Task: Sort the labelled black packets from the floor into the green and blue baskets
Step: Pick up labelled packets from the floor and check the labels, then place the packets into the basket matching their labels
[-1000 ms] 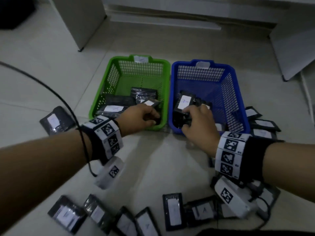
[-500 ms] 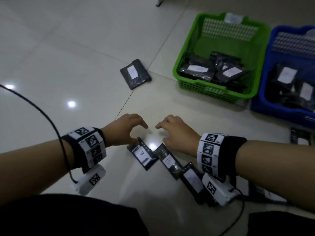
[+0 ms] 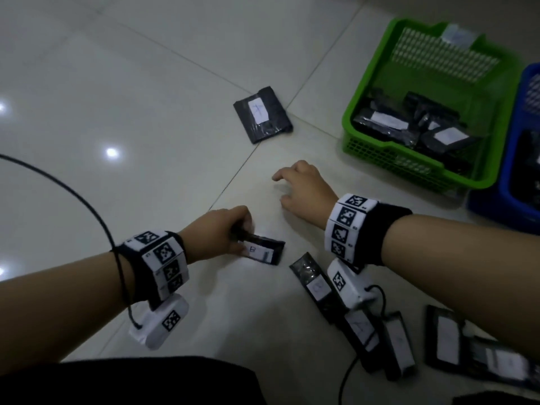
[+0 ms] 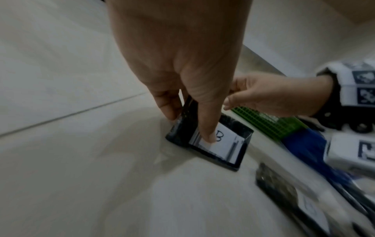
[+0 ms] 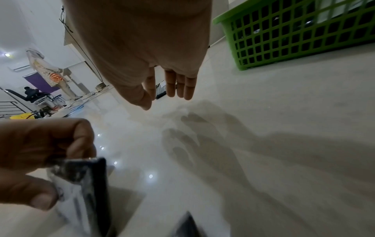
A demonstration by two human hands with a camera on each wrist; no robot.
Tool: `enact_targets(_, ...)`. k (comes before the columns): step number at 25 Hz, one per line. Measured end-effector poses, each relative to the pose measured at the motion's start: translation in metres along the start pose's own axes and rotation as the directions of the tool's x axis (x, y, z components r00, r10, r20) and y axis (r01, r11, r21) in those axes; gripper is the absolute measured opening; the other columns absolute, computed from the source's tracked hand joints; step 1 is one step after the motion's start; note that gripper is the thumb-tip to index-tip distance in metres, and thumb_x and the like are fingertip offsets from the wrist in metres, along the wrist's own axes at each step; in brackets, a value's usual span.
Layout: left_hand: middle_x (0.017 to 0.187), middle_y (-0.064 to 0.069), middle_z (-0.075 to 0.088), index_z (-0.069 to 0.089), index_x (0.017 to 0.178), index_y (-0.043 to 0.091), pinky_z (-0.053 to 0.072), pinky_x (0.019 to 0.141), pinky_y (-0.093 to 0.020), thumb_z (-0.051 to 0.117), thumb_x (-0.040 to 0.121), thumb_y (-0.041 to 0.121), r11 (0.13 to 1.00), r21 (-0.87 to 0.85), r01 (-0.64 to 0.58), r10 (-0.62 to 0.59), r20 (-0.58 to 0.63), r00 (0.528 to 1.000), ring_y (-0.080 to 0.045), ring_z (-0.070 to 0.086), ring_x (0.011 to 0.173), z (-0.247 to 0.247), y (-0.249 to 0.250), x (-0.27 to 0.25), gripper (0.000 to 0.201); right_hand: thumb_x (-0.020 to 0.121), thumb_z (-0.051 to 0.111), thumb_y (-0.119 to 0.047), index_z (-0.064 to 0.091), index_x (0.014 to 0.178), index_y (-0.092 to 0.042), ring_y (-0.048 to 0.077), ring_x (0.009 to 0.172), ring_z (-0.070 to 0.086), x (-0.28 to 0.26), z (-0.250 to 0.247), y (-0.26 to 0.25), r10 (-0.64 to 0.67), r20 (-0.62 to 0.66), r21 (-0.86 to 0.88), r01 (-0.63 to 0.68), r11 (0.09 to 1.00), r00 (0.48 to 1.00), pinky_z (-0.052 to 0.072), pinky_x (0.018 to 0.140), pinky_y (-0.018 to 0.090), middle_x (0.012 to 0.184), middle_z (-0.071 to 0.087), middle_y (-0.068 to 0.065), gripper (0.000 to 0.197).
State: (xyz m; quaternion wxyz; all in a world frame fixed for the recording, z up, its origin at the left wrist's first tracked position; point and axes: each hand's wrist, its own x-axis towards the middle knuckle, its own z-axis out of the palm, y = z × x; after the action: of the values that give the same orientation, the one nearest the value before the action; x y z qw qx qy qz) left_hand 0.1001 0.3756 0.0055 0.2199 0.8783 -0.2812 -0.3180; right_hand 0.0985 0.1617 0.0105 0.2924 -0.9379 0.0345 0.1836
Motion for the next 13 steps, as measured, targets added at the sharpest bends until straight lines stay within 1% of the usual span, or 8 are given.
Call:
enact_targets(2,0.088,0.007,0.062,0.051,0.087,0.024,0.046,0.071,-0.025,0.075,0.074,0.022,0.986,-0.121,0.116,-0.128,-0.095,0.987,-0.015,0.058,0.081,-0.022,-0.014,0.004,0.028,0.085,0.056,-0.015,0.05,0.129,-0.022,0.023,0.125,0.034,0.025,-0.003,-0.009,0.023,-0.056,-0.007,-0.023,1.0,0.998,0.036,0.101,0.03,0.131,0.039,0.007,0.045)
enact_targets(3,0.09,0.005,0.063,0.053,0.088,0.023,0.048,0.073,-0.028,0.075,0.076,0.02,0.961,-0.228,0.154,-0.192,-0.158,0.969,-0.016,0.059,0.08,-0.034,-0.021,0.006,0.025,0.085,0.056,-0.016,0.049,0.13,-0.022,0.025,0.126,0.034,0.04,-0.005,-0.014,0.04,-0.09,-0.015,-0.042,0.999,0.995,0.036,0.102,0.032,0.133,0.038,0.008,0.046)
enact_targets(4,0.091,0.002,0.063,0.055,0.09,0.02,0.052,0.073,-0.029,0.075,0.077,0.018,0.911,-0.375,0.171,-0.263,-0.208,0.942,-0.016,0.06,0.079,-0.045,-0.027,0.009,0.024,0.085,0.056,-0.017,0.047,0.132,-0.021,0.027,0.127,0.034,0.053,-0.006,-0.018,0.066,-0.129,-0.017,-0.069,0.997,0.989,0.036,0.102,0.033,0.134,0.036,0.01,0.047)
enact_targets(5,0.092,-0.002,0.062,0.057,0.094,0.016,0.056,0.072,-0.031,0.075,0.078,0.015,0.827,-0.537,0.165,-0.337,-0.24,0.91,-0.017,0.062,0.078,-0.056,-0.032,0.012,0.024,0.085,0.057,-0.018,0.046,0.132,-0.02,0.029,0.127,0.034,0.069,-0.008,-0.022,0.092,-0.173,-0.017,-0.097,0.995,0.98,0.036,0.101,0.034,0.135,0.036,0.012,0.048)
enact_targets(7,0.097,-0.008,0.06,0.057,0.103,0.008,0.061,0.073,-0.034,0.072,0.081,0.01,0.612,-0.782,0.113,-0.457,-0.233,0.859,-0.02,0.064,0.082,-0.071,-0.037,0.019,0.027,0.085,0.059,-0.02,0.045,0.131,-0.018,0.032,0.124,0.037,0.096,-0.009,-0.028,0.163,-0.269,0.028,-0.162,0.986,0.949,0.039,0.099,0.036,0.133,0.037,0.014,0.049)
enact_targets(9,0.104,-0.013,0.059,0.054,0.112,0.004,0.061,0.073,-0.036,0.066,0.085,0.007,0.458,-0.887,0.056,-0.507,-0.209,0.836,-0.022,0.063,0.086,-0.08,-0.04,0.025,0.03,0.083,0.063,-0.025,0.044,0.131,-0.015,0.034,0.121,0.039,0.12,-0.01,-0.031,0.259,-0.353,0.109,-0.235,0.966,0.899,0.04,0.098,0.038,0.131,0.037,0.016,0.052)
enact_targets(11,0.111,-0.018,0.059,0.052,0.116,0.002,0.061,0.071,-0.033,0.061,0.088,0.004,0.39,-0.921,0.024,-0.525,-0.201,0.827,-0.023,0.063,0.089,-0.085,-0.043,0.033,0.029,0.081,0.066,-0.034,0.035,0.139,-0.014,0.036,0.123,0.038,0.138,-0.011,-0.029,0.333,-0.368,0.127,-0.308,0.943,0.868,0.038,0.101,0.041,0.134,0.038,0.018,0.069)
enact_targets(13,0.116,-0.02,0.06,0.052,0.116,0.003,0.061,0.072,-0.033,0.06,0.089,0.004,0.365,-0.931,0.015,-0.528,-0.194,0.827,-0.026,0.063,0.094,-0.09,-0.042,0.041,0.029,0.078,0.07,-0.04,0.022,0.147,-0.014,0.037,0.126,0.035,0.149,-0.015,-0.025,0.365,-0.339,0.065,-0.365,0.929,0.867,0.036,0.104,0.042,0.137,0.038,0.019,0.088)
